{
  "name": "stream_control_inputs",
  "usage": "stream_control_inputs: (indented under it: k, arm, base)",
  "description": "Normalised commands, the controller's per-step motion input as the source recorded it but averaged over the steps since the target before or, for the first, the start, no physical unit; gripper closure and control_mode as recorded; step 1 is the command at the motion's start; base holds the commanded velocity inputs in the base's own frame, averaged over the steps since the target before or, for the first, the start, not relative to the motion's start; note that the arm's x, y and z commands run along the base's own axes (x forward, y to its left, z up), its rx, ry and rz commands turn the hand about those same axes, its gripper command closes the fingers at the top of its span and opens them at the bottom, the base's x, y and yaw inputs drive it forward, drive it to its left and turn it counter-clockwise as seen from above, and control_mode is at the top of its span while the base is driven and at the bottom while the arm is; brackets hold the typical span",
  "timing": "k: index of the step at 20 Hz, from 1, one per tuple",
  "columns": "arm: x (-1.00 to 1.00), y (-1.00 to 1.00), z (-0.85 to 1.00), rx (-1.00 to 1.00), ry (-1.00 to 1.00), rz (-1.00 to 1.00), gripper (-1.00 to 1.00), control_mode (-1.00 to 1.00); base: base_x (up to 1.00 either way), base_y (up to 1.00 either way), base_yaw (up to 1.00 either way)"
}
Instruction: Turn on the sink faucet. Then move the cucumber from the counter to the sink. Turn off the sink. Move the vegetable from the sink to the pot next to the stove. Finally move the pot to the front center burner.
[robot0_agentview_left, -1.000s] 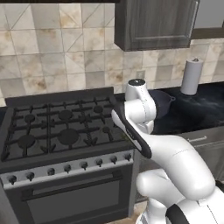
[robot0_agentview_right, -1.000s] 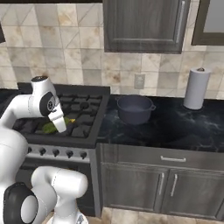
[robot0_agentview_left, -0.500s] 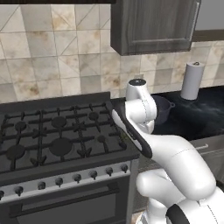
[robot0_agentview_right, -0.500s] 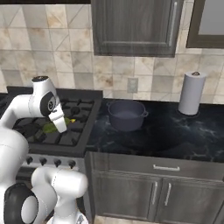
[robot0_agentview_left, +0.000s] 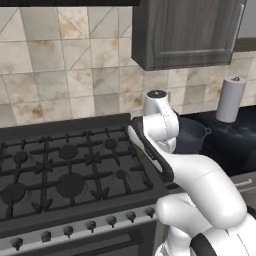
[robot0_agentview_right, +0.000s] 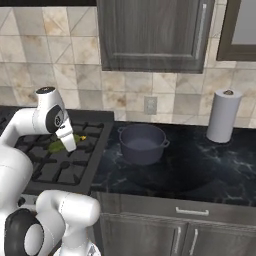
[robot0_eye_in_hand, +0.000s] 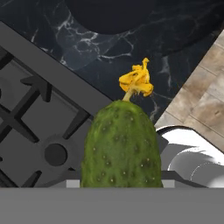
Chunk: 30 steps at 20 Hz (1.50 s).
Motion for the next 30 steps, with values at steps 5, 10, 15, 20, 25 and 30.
stream_control_inputs:
  k: [5, 10, 15, 20, 25, 30]
  arm:
    - [0.00, 0.00, 0.00, 0.00, 0.00, 0.00, 1.00, 1.00]
    - [0.00, 0.00, 0.00, 0.00, 0.00, 0.00, 1.00, 1.00]
    - [0.00, 0.00, 0.00, 0.00, 0.00, 0.00, 1.00, 1.00]
    - [0.10, 0.00, -0.09, 0.00, 0.05, 0.02, 1.00, -1.00]
    - [0.19, -0.14, -0.08, 0.00, 0.12, 0.05, 1.00, -1.00]
    - [0.13, -0.47, 0.00, 0.00, 0.08, 0.00, 1.00, -1.00]
  base:
    - [0.56, -0.01, 0.01]
    - [0.57, -0.04, 0.05]
    - [0.41, 0.00, 0.03]
    - [0.09, 0.00, 0.01]
    - [0.00, 0.00, 0.00]
    - [0.00, 0.00, 0.00]
